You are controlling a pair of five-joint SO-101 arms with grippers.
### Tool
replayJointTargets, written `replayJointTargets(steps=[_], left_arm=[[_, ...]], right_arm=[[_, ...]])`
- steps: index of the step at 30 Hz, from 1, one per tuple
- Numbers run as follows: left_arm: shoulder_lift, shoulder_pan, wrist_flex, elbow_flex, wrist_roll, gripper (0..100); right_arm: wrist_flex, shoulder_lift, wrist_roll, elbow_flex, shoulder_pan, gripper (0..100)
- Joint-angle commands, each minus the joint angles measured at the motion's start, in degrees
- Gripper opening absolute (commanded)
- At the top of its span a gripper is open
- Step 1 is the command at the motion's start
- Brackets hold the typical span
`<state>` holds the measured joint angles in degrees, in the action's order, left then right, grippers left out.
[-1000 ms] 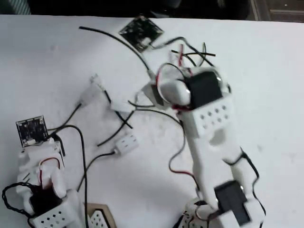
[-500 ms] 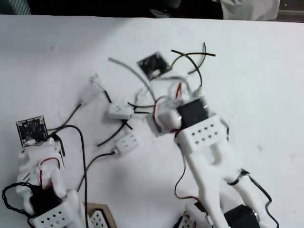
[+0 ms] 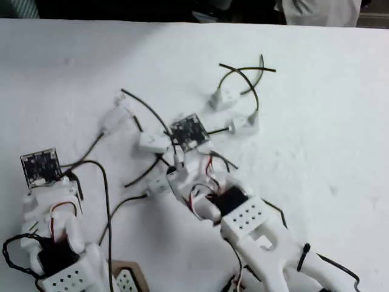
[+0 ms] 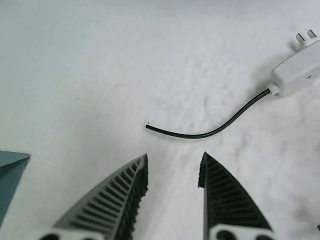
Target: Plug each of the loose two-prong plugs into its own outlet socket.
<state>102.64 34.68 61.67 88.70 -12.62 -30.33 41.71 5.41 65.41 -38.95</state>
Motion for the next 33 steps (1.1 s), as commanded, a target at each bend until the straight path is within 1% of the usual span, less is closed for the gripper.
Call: replayJointTargets(steps=[1, 5, 10, 12, 17, 24, 33], left_arm=[[0.57, 0.13, -1.23, -0.18, 0.18, 18], [0.57, 0.13, -1.23, -0.18, 0.18, 18], [0.57, 0.13, -1.23, -0.18, 0.18, 18], [0.57, 0.13, -1.23, -0.18, 0.18, 18], [0.57, 0.13, -1.23, -0.18, 0.18, 18], [0.57, 0.13, -1.23, -0.18, 0.18, 18], [0.57, 0.13, -1.23, -0.18, 0.18, 18]], right_arm=[[7.78, 2.07, 3.16, 2.37, -0.48, 1.6], [13.41, -0.66, 3.25, 3.69, -0.48, 1.6], [23.08, -9.54, 3.25, 3.96, -0.48, 1.6], [25.45, -12.44, 3.16, 3.87, -0.57, 1.6], [25.54, -13.76, 3.16, 3.96, -0.57, 1.6], [25.54, -14.29, 3.16, 4.66, -3.3, 1.6], [25.98, -14.37, 3.08, 4.66, -2.95, 1.6]])
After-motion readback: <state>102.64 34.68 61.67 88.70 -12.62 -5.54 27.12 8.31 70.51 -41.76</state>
